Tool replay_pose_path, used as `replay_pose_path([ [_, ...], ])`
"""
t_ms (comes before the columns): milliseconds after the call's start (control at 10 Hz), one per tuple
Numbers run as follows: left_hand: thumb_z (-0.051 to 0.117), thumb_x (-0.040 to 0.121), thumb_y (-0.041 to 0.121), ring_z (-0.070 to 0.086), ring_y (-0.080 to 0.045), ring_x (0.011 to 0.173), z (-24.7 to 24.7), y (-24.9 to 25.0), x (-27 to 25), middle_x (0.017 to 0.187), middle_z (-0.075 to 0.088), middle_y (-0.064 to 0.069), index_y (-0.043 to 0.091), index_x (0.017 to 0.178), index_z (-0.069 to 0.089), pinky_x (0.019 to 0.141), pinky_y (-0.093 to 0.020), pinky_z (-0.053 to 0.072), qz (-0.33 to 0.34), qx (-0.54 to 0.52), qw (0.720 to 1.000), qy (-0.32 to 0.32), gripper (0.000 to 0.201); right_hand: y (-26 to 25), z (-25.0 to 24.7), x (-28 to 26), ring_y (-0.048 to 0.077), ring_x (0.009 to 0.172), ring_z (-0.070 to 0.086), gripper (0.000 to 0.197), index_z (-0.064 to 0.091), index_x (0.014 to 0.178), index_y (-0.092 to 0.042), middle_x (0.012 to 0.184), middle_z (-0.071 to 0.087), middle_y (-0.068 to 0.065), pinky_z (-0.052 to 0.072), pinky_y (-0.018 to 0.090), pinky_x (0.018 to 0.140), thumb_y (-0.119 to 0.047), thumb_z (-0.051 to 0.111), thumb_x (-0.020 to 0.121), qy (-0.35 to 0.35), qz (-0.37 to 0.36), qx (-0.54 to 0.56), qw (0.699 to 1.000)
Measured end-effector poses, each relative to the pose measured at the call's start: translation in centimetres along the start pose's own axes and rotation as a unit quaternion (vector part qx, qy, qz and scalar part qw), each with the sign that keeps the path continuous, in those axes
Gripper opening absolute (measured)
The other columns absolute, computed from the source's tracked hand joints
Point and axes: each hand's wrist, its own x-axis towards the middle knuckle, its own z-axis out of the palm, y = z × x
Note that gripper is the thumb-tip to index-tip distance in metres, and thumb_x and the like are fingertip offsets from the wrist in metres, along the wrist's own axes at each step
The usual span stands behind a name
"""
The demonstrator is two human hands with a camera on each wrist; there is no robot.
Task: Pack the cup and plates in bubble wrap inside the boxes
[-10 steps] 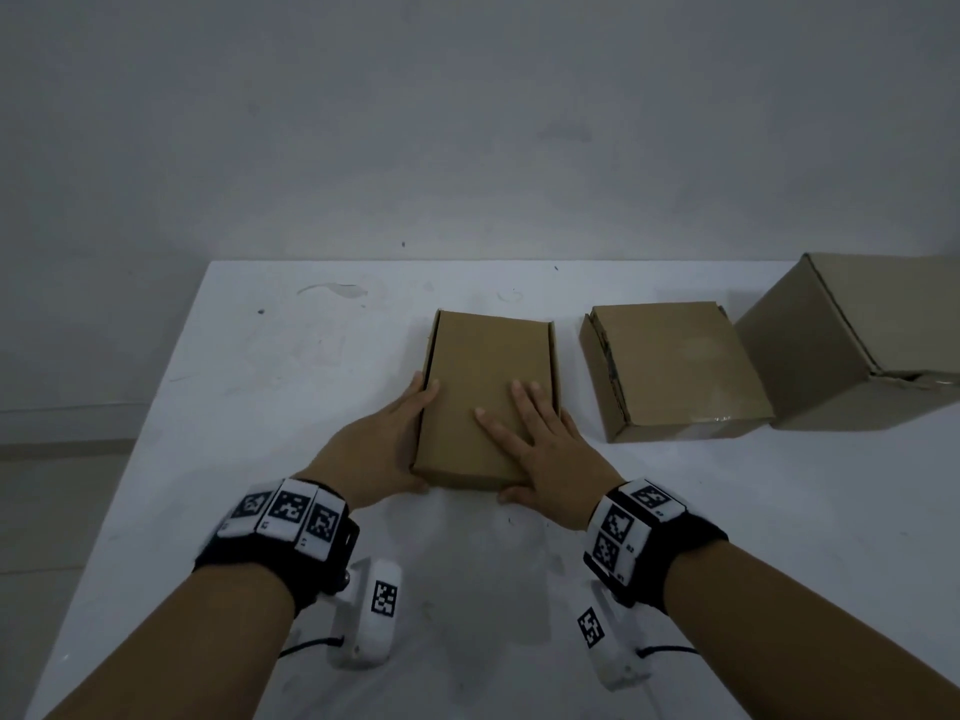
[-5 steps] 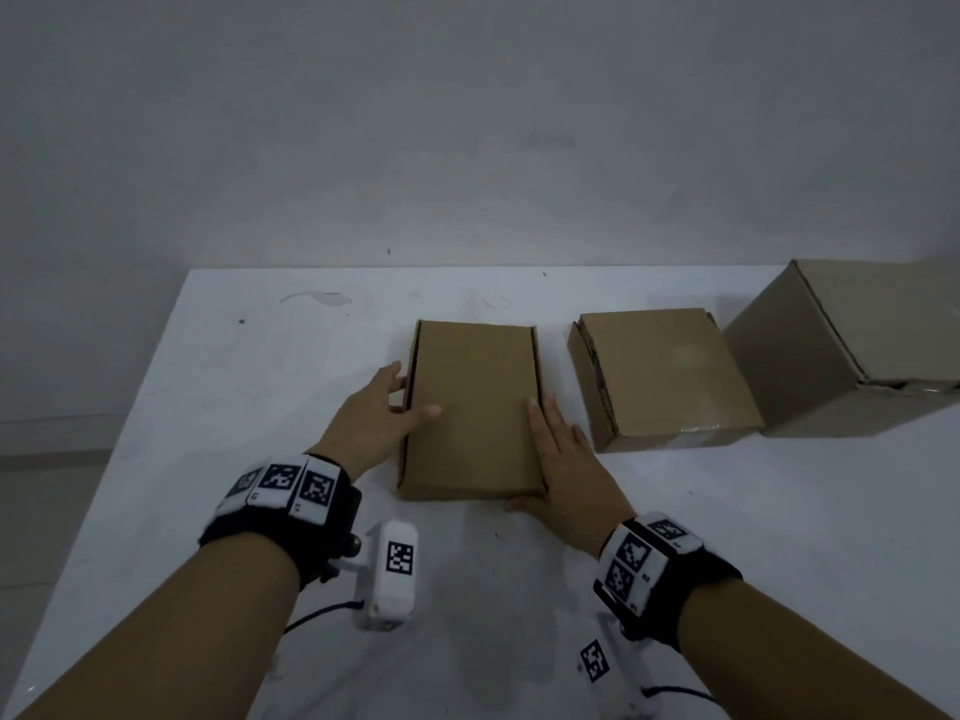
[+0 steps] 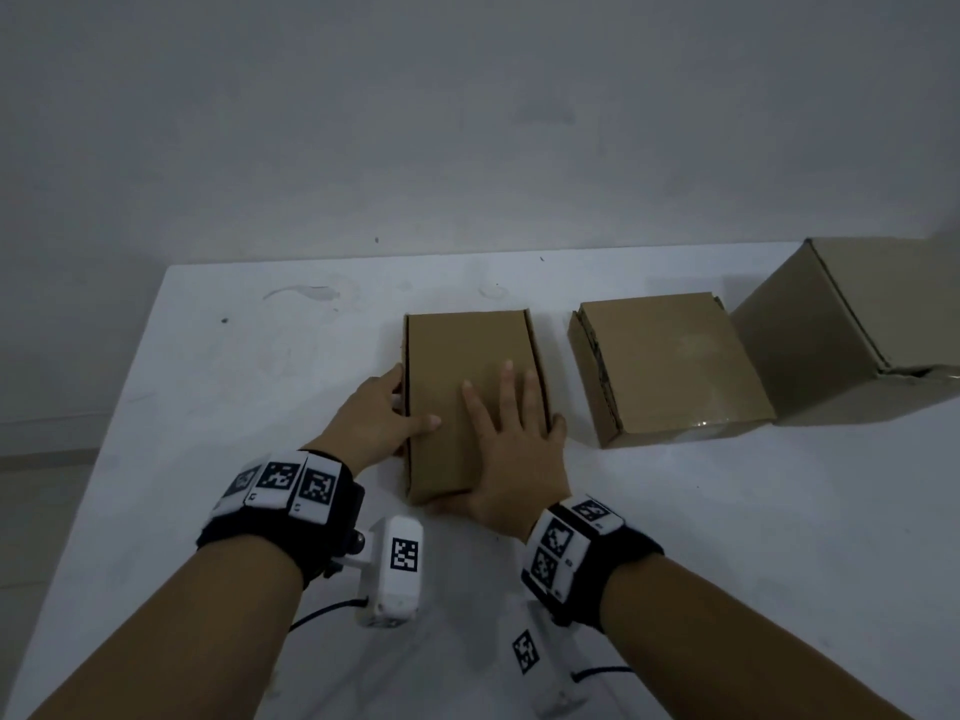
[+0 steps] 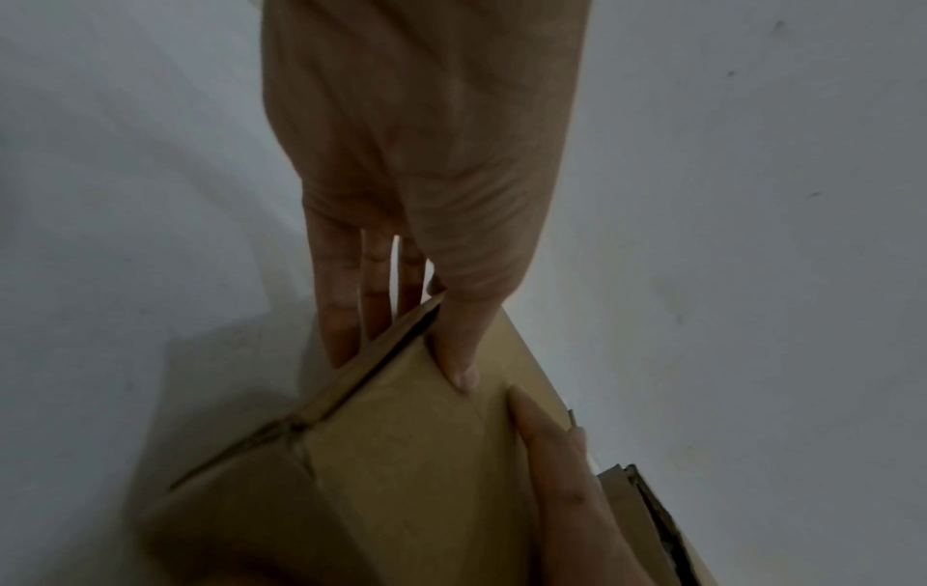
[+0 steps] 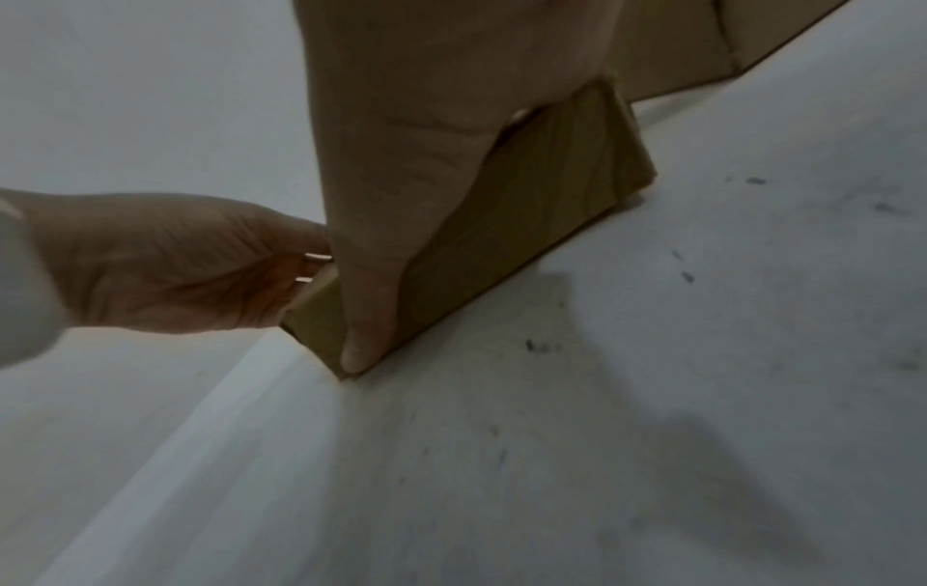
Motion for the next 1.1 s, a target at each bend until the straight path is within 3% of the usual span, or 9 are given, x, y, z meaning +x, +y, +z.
replay_pose_path([
  [200,0.077,0.075,0.029,0.061,-0.022,0.102,-0.3,-0.1,0.2,0.121,0.059,-0.004,0.031,0.134,0.045,0.079,-0.043,0.057,0.004,0.010,1.000,-0.006,0.068,-0.8,0.8,0.0,0.043,0.141,0.021,0.113,0.026,0.148,-0.022,0.154,0.020,0.023,0.032,0.071,0.093,-0.090,0.040,0.058,0.015,0.015,-0.015,1.000],
  [300,0.078,0.072,0.037,0.060,-0.023,0.103,-0.5,-0.1,0.1,0.123,0.056,-0.003,0.032,0.136,0.042,0.077,-0.043,0.058,0.006,0.017,1.000,-0.009,0.073,0.0,0.4,-0.1,0.036,0.146,0.002,0.112,0.014,0.150,-0.023,0.158,0.000,0.017,0.021,0.066,0.105,-0.084,0.048,0.062,0.048,-0.020,0.000,0.999],
  [400,0.074,0.055,0.061,0.058,-0.025,0.107,-0.6,-0.6,0.3,0.127,0.052,-0.003,0.043,0.133,0.041,0.080,-0.046,0.057,0.006,0.028,0.999,-0.016,0.087,2.3,0.1,-1.0,0.022,0.142,-0.024,0.127,-0.009,0.150,-0.016,0.154,-0.027,0.009,0.003,0.049,0.118,-0.074,0.063,0.063,0.044,-0.005,0.072,0.996],
  [500,0.073,0.056,0.062,0.057,-0.024,0.109,-0.7,-0.9,0.5,0.127,0.050,-0.003,0.046,0.131,0.042,0.084,-0.047,0.055,0.012,0.041,0.999,-0.020,0.082,3.6,0.8,-1.4,0.026,0.144,-0.017,0.138,-0.020,0.147,-0.010,0.150,-0.034,0.008,0.002,0.046,0.119,-0.067,0.071,0.061,0.040,0.009,0.128,0.991],
  [600,0.075,0.075,0.040,0.054,-0.024,0.108,-0.5,-0.9,0.6,0.125,0.045,-0.004,0.037,0.136,0.039,0.083,-0.043,0.055,0.010,0.045,0.999,-0.013,0.071,3.6,1.1,-1.2,0.027,0.146,-0.006,0.136,-0.025,0.144,-0.010,0.152,-0.031,0.009,0.005,0.045,0.119,-0.062,0.072,0.065,0.028,-0.001,0.148,0.989],
  [700,0.072,0.080,0.034,0.051,-0.024,0.108,-0.2,-1.0,0.7,0.122,0.041,-0.004,0.032,0.140,0.035,0.084,-0.042,0.054,0.011,0.057,0.998,0.000,0.070,3.5,0.8,-1.2,0.024,0.146,-0.008,0.133,-0.026,0.143,-0.009,0.153,-0.029,0.010,0.002,0.041,0.118,-0.060,0.072,0.068,0.033,-0.014,0.144,0.989],
  [900,0.068,0.083,0.036,0.048,-0.026,0.120,0.4,-0.9,0.2,0.132,0.045,-0.007,0.026,0.139,0.038,0.099,-0.045,0.045,0.023,0.078,0.996,0.022,0.065,3.4,0.3,-1.3,0.021,0.146,-0.003,0.134,-0.024,0.145,-0.011,0.155,-0.024,0.006,0.007,0.048,0.118,-0.056,0.075,0.067,0.009,0.017,0.126,0.992],
  [1000,0.060,0.086,0.047,0.052,-0.024,0.119,1.2,-1.3,-0.5,0.133,0.050,-0.003,0.024,0.140,0.039,0.099,-0.043,0.046,0.043,0.082,0.995,0.038,0.063,4.7,-1.2,-1.4,0.021,0.146,0.005,0.127,-0.022,0.147,-0.021,0.156,-0.023,0.001,0.010,0.050,0.118,-0.053,0.074,0.070,-0.051,0.013,0.120,0.991],
  [1100,0.033,0.081,0.077,0.058,-0.021,0.111,2.3,-3.8,-0.9,0.129,0.057,0.000,0.030,0.139,0.039,0.093,-0.044,0.050,0.054,0.135,0.986,0.083,0.075,6.6,-3.8,-2.3,0.021,0.147,0.004,0.112,-0.012,0.149,-0.029,0.159,-0.015,0.002,0.017,0.042,0.118,-0.052,0.070,0.076,-0.125,-0.017,0.149,0.981],
])
